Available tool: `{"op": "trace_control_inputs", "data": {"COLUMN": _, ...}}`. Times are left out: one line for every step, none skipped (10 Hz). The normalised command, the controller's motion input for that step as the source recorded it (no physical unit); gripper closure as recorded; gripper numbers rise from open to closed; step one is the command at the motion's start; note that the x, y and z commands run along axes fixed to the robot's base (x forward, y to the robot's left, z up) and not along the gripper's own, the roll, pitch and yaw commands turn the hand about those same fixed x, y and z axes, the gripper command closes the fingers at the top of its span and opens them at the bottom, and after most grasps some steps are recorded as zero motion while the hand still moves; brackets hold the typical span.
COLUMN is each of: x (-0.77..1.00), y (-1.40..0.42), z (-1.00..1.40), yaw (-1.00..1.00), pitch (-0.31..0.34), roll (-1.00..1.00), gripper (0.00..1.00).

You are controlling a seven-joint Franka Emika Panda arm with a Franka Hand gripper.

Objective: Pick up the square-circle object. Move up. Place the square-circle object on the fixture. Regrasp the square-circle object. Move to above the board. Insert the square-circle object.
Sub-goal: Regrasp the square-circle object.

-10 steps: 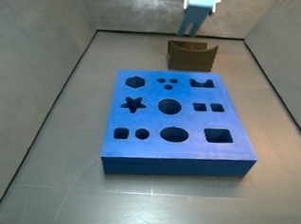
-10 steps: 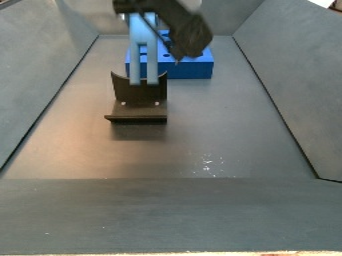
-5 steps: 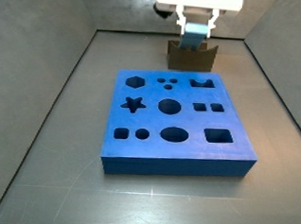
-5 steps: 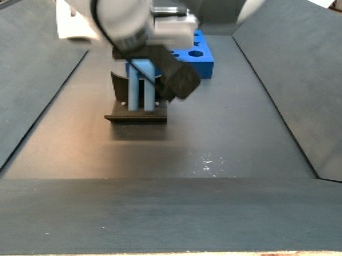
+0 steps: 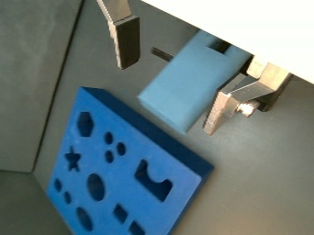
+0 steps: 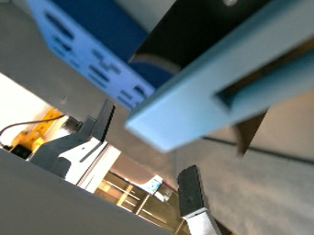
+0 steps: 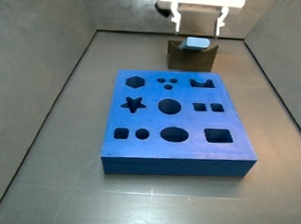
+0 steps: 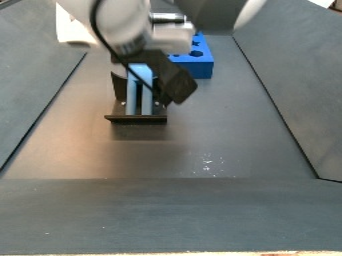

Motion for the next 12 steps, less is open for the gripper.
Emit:
{"op": "trace_control_inputs", "data": {"x": -0.03, "y": 0.01, "z": 1.0, "yaw": 0.03, "pitch": -0.022, "roll": 0.01, "gripper": 0.0}}
{"op": "trace_control_inputs", "data": {"x": -0.04, "y": 0.01, "z": 1.0, "yaw": 0.04, "pitch": -0.01, "roll": 0.01, "gripper": 0.0}}
{"op": "trace_control_inputs", "data": {"x": -0.04, "y": 0.01, "z": 0.85, "yaw": 0.04, "pitch": 0.0, "roll": 0.01, "gripper": 0.0}}
{"op": "trace_control_inputs", "data": {"x": -0.04, "y": 0.01, "z": 0.67, "yaw": 0.04, "pitch": 0.015, "roll": 0.01, "gripper": 0.0}}
{"op": "trace_control_inputs", "data": {"x": -0.04, "y": 0.01, "z": 0.42, "yaw": 0.04, "pitch": 0.032, "roll": 0.01, "gripper": 0.0}}
{"op": "trace_control_inputs", "data": {"x": -0.03, "y": 0.01, "z": 0.24, "yaw": 0.03, "pitch": 0.044, "roll": 0.01, "gripper": 0.0}}
{"op": "trace_control_inputs", "data": {"x": -1.0, "y": 0.0, "z": 0.0, "yaw": 0.05, "pitch": -0.025, "roll": 0.0, "gripper": 0.0}}
{"op": "trace_control_inputs", "data": {"x": -1.0, "y": 0.0, "z": 0.0, "yaw": 0.04, "pitch": -0.04, "roll": 0.0, "gripper": 0.0}}
{"op": "trace_control_inputs", "data": {"x": -1.0, "y": 0.0, "z": 0.02, "yaw": 0.02, "pitch": -0.061, "roll": 0.01, "gripper": 0.0}}
{"op": "trace_control_inputs", "data": {"x": -1.0, "y": 0.0, "z": 0.02, "yaw": 0.02, "pitch": -0.071, "roll": 0.01, "gripper": 0.0}}
{"op": "trace_control_inputs", "data": {"x": -1.0, "y": 0.0, "z": 0.01, "yaw": 0.02, "pitch": -0.089, "roll": 0.01, "gripper": 0.0}}
{"op": "trace_control_inputs", "data": {"x": -1.0, "y": 0.0, "z": 0.02, "yaw": 0.02, "pitch": -0.104, "roll": 0.01, "gripper": 0.0}}
